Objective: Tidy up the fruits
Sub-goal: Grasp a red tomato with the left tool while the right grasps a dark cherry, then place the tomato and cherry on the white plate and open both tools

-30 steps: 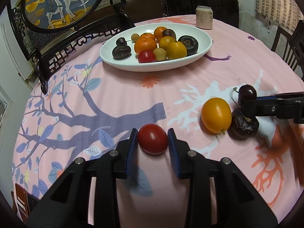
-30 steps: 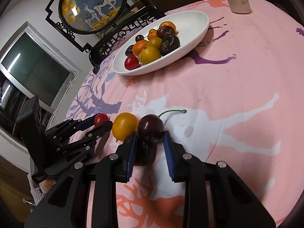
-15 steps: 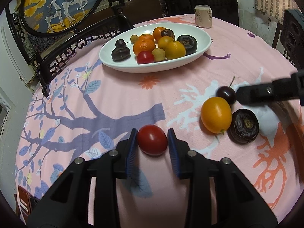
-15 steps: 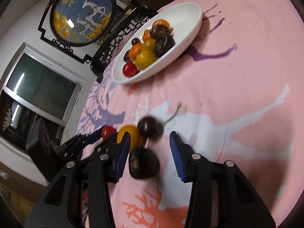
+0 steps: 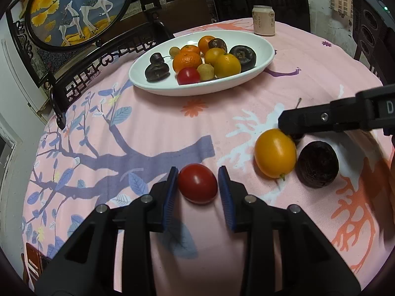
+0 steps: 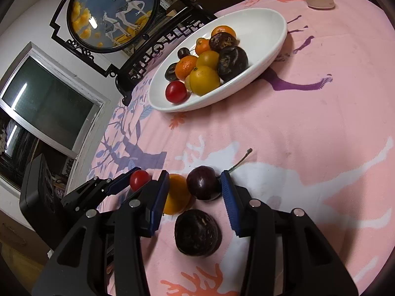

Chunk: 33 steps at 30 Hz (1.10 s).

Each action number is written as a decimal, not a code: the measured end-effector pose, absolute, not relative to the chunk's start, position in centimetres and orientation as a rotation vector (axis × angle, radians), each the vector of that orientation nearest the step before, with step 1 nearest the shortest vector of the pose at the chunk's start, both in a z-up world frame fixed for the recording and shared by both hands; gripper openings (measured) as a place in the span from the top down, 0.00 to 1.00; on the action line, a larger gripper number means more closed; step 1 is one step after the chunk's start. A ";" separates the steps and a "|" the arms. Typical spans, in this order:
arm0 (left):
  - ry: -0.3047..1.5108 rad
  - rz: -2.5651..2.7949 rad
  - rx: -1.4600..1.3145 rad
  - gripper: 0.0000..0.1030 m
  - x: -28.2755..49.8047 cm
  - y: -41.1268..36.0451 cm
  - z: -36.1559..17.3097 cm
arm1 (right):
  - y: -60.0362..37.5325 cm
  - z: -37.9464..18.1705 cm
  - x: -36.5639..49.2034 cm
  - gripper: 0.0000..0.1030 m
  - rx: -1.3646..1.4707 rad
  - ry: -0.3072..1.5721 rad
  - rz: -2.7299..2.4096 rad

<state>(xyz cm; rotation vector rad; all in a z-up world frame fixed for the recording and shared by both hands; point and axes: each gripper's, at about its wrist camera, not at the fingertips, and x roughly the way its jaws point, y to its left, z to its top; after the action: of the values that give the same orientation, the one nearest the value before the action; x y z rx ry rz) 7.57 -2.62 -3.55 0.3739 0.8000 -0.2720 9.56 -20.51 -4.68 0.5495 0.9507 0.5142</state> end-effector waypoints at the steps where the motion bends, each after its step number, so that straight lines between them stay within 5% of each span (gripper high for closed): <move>1: 0.800 -0.273 0.372 0.67 7.6 -2.6 -3.5 | -20.7 -4.8 9.6 0.58 0.566 0.953 0.517; 7: 0.806 -0.277 0.357 0.67 7.7 -2.4 -3.5 | -22.0 -5.4 9.4 0.68 0.611 0.960 0.501; 20: 0.802 -0.279 0.353 0.68 7.7 -2.5 -3.5 | -17.9 -4.0 8.6 0.70 0.251 0.893 0.398; 33: 0.740 -0.249 0.213 0.70 8.3 -0.5 -0.3 | -22.8 -0.9 7.6 0.71 0.381 0.762 0.352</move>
<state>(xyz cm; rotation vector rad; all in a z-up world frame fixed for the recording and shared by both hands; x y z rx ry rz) 8.30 -0.52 -0.29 0.2131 0.7402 -0.2491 7.62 -22.78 -0.89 0.3813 0.7624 0.3516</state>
